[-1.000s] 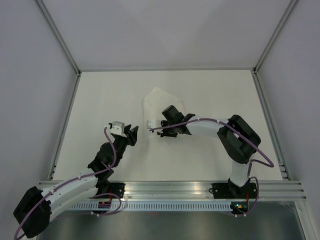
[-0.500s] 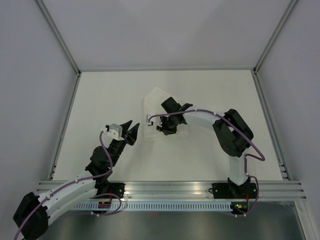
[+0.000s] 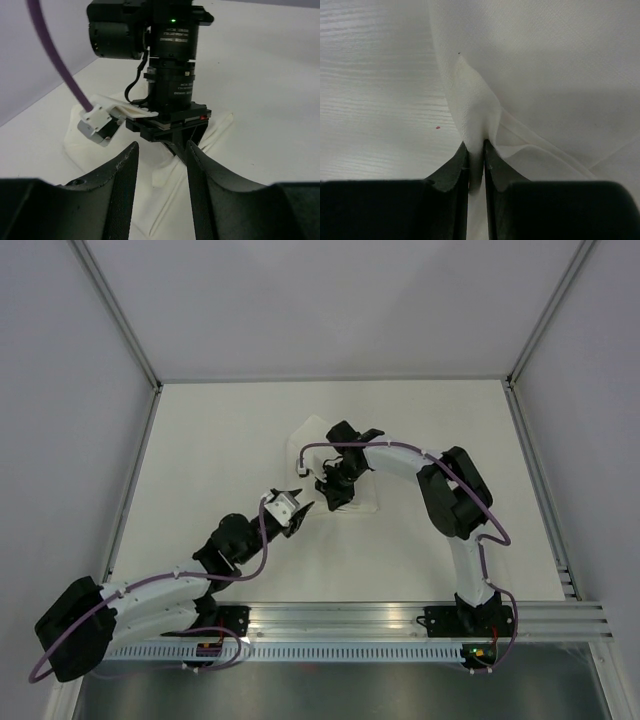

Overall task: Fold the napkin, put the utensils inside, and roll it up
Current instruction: Roll the napkin with the utensil

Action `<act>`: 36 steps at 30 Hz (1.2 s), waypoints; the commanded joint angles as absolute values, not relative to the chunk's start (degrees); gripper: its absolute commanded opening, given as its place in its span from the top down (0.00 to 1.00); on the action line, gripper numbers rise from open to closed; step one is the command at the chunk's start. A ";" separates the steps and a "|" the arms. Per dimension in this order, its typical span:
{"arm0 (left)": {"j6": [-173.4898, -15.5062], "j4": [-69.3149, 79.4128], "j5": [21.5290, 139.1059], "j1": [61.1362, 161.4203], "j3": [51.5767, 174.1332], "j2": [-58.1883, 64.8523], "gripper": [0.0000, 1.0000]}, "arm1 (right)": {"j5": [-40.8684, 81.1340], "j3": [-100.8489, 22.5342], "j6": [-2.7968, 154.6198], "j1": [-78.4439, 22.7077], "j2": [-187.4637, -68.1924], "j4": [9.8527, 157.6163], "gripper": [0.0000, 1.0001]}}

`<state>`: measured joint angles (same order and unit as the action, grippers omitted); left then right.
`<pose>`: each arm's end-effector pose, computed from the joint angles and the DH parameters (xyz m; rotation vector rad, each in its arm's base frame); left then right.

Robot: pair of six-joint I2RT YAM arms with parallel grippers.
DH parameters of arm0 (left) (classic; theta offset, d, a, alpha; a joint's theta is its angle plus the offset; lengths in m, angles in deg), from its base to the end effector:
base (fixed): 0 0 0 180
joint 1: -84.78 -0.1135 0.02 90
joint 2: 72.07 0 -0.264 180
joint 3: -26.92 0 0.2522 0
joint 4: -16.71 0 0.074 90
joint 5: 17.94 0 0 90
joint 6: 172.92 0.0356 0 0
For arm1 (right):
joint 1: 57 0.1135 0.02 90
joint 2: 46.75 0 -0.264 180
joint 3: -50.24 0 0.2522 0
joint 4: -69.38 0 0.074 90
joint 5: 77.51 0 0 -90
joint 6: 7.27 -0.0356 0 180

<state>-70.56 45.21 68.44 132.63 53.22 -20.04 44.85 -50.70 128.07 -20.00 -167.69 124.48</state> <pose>0.1320 -0.1424 0.2174 0.7275 1.3564 -0.4458 0.3235 0.2677 0.1531 -1.8852 1.9975 0.7681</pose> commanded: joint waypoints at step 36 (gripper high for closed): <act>-39.50 31.26 71.79 141.82 76.28 21.17 0.42 | 49.32 -59.06 137.92 -27.99 -182.01 147.39 0.99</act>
<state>-44.18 33.75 69.07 141.18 73.37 19.71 57.57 -60.21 133.58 -27.63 -177.24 148.33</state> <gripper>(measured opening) 0.573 0.171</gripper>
